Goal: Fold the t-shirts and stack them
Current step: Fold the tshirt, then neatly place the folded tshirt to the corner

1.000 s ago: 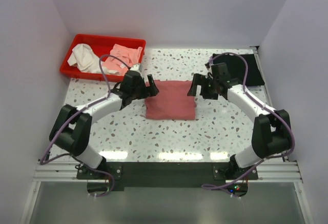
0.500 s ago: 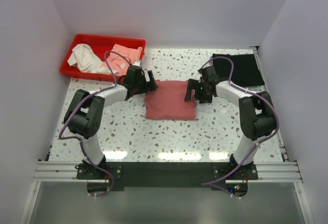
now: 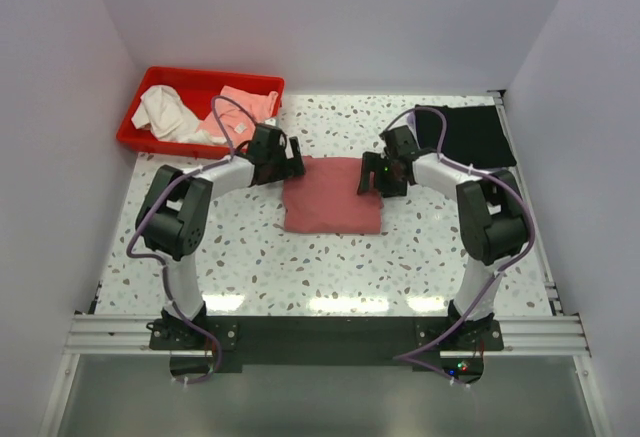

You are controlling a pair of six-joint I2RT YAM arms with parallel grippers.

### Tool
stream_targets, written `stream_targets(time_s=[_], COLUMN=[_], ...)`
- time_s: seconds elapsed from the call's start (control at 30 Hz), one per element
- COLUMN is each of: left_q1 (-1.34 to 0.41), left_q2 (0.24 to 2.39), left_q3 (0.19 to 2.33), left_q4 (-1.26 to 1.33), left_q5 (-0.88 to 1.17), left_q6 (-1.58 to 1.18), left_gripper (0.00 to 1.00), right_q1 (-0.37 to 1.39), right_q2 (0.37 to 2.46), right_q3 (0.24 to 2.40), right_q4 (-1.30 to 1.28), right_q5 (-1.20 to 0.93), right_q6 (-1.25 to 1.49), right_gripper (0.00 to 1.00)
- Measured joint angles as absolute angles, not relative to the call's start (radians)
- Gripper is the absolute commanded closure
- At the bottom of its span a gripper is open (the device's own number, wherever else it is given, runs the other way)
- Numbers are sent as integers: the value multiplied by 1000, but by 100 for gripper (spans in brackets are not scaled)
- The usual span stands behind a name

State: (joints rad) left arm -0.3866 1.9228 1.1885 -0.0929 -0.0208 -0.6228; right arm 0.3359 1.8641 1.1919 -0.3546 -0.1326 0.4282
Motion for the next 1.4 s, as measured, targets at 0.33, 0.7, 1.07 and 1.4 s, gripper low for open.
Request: stream_targets(time_s=[0.33, 0.7, 1.07, 1.4], left_q1=[-387, -389, -389, -389], left_q2=[1934, 1925, 1565, 1165], left_q3=[1216, 1221, 1132, 739], left_q4=[-147, -166, -120, -140], left_q5=[-77, -67, -10, -57], left_q6=[-612, -581, -565, -611], left_gripper=[0, 0, 0, 0], right_q1=[353, 368, 370, 371], right_q2=[1898, 1925, 1925, 1925], right_q3=[1226, 1251, 1284, 1451], right_q4=[-352, -352, -356, -426], right_q5=[-103, -73, -12, 259], right_q6=[426, 413, 294, 133], right_gripper=[40, 88, 100, 100])
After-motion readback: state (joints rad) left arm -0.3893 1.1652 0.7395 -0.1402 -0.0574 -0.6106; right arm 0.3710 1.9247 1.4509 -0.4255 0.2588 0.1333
